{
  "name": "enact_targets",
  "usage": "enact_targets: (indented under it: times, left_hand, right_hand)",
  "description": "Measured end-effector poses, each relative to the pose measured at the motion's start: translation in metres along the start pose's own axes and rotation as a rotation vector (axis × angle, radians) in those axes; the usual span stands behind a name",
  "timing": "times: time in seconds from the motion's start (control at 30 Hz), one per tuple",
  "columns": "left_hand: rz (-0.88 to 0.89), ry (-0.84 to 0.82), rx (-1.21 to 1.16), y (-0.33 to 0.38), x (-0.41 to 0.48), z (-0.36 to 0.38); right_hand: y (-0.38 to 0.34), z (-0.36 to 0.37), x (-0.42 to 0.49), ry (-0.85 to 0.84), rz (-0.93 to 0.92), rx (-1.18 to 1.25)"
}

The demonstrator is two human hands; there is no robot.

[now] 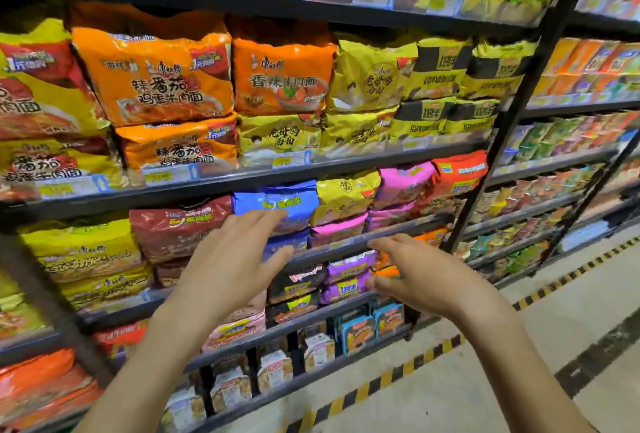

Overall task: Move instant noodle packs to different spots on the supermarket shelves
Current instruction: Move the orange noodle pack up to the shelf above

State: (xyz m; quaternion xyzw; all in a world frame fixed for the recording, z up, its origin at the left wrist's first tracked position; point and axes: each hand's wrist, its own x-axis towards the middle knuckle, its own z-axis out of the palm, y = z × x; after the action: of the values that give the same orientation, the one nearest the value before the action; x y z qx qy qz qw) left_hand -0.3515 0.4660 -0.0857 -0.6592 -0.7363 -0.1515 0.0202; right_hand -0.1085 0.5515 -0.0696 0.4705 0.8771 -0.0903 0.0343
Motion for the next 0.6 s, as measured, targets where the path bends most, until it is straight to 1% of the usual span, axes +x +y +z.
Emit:
enact_targets:
  times: [0.27, 0.43, 0.5, 0.6]
  left_hand:
    - [-0.089, 0.005, -0.008, -0.018, 0.067, 0.019]
    - [-0.167, 0.048, -0.099, -0.036, 0.08, 0.03]
    - [-0.199, 0.103, -0.155, -0.043, 0.088, 0.03]
    - [-0.244, 0.281, -0.313, -0.045, 0.112, 0.022]
  right_hand:
    - [0.028, -0.006, 0.085, -0.031, -0.085, 0.033]
    - [0.034, -0.017, 0.132, -0.033, -0.18, 0.057]
    - [0.036, -0.025, 0.15, -0.006, -0.206, 0.063]
    - [0.039, -0.039, 0.182, 0.14, -0.248, 0.105]
